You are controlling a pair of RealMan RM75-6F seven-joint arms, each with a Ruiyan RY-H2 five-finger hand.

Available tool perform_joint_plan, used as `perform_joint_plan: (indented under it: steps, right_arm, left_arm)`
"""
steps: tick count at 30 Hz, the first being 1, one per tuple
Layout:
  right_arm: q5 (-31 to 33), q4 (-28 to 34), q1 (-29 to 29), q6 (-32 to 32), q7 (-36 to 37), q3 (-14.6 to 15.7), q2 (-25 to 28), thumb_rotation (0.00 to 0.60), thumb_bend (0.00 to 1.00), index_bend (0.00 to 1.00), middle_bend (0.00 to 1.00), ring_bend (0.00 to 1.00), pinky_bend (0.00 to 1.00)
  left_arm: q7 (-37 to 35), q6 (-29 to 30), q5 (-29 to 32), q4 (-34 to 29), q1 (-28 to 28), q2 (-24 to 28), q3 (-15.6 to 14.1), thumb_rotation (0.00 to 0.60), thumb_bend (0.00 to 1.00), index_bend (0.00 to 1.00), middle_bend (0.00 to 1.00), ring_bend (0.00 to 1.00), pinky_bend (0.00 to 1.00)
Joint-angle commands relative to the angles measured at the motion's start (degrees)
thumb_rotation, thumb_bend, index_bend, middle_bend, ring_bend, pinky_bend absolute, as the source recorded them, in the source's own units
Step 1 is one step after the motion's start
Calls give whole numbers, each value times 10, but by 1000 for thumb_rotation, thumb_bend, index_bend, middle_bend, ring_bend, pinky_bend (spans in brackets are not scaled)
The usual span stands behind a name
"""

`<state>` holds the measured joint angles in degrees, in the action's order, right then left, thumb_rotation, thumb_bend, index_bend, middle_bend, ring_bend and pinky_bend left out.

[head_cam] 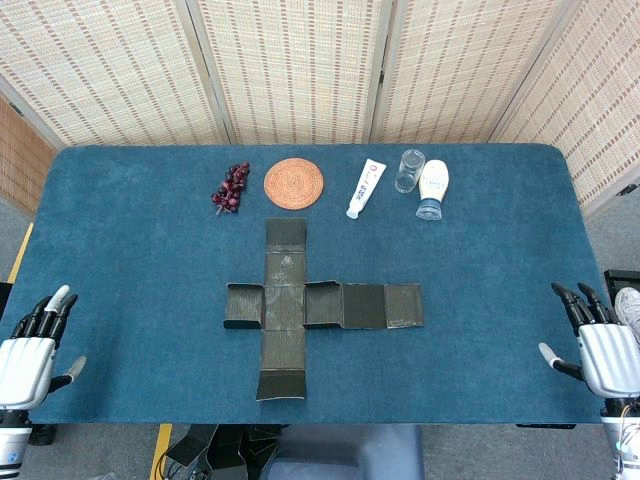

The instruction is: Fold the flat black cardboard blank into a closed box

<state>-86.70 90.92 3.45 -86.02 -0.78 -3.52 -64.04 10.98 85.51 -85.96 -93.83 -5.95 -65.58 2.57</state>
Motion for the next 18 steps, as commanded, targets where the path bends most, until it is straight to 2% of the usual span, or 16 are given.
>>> perform_joint_plan:
  steps: [1, 8, 11, 13, 16, 18]
  right_arm:
    - [0, 0, 0, 0, 0, 0, 0, 600, 189, 73, 195, 118, 283]
    - [-5, 7, 5, 6, -8, 1, 4, 600, 188, 73, 195, 122, 283]
    - [-8, 19, 10, 9, -14, -2, 11, 600, 188, 73, 194, 187, 286]
    - [-8, 30, 16, 14, -20, -5, 16, 600, 189, 73, 192, 320, 387]
    - [-9, 52, 30, 32, -40, -9, 22, 600, 187, 73, 192, 539, 650]
    - [-5, 67, 40, 48, -57, -11, 26, 600, 180, 73, 193, 651, 817]
  left_arm:
    - [0, -1, 0, 1, 0, -1, 0, 600, 199, 31, 22, 67, 200]
    - [-4, -1, -3, 3, -2, 1, 0, 600, 199, 31, 21, 67, 200]
    - [-6, -1, -2, 2, -4, 2, 2, 600, 199, 31, 22, 67, 200]
    - [-7, -2, -3, 0, -5, 3, 4, 600, 199, 31, 22, 67, 199]
    - [-9, -2, -8, -1, -8, 4, 4, 600, 199, 31, 22, 68, 200]
    - [-10, -1, -12, -1, -9, 4, 3, 600, 199, 31, 22, 68, 200]
